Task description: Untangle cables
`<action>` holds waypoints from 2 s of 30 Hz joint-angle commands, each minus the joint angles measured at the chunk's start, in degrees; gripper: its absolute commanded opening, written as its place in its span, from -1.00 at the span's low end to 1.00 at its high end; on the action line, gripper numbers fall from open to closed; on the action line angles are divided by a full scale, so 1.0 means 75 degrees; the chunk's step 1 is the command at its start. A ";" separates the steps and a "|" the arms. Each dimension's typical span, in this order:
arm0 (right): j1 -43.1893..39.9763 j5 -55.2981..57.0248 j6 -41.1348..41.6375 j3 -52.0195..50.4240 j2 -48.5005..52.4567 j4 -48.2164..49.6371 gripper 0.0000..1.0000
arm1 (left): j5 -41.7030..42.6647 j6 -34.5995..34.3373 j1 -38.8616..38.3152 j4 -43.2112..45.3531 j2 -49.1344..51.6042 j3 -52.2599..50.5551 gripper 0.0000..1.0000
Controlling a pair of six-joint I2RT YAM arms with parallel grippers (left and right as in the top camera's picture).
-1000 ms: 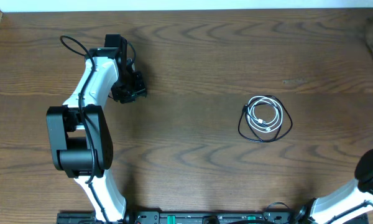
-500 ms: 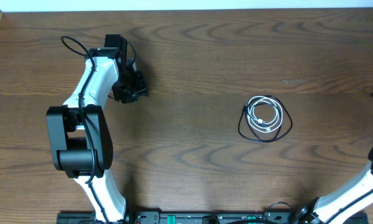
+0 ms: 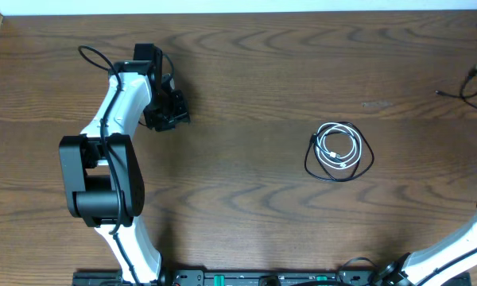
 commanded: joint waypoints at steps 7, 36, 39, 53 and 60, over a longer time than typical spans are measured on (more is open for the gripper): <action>0.0664 0.0781 -0.2226 -0.0044 -0.0219 -0.3520 0.99 | -0.0216 0.0122 -0.0087 0.0020 -0.1550 0.0691 -0.05; 0.3620 0.2215 -0.4543 -0.1259 -0.0332 -0.6601 0.98 | -0.0076 -0.2833 -0.4642 0.1719 -0.0662 0.0242 0.16; 0.3614 0.2221 -0.4540 -0.1317 -0.0332 -0.6610 0.98 | -0.0079 -0.3314 -0.5053 0.2113 -0.0227 0.0242 0.16; 0.3617 0.2259 -0.4610 -0.1329 -0.0332 -0.6589 0.98 | -0.0085 -0.4377 -0.6219 0.3579 0.1058 0.0242 0.07; 0.3620 0.2282 -0.4753 -0.1329 -0.0332 -0.6598 0.99 | -0.0510 -0.4433 -0.6429 0.4016 0.1247 0.0242 0.00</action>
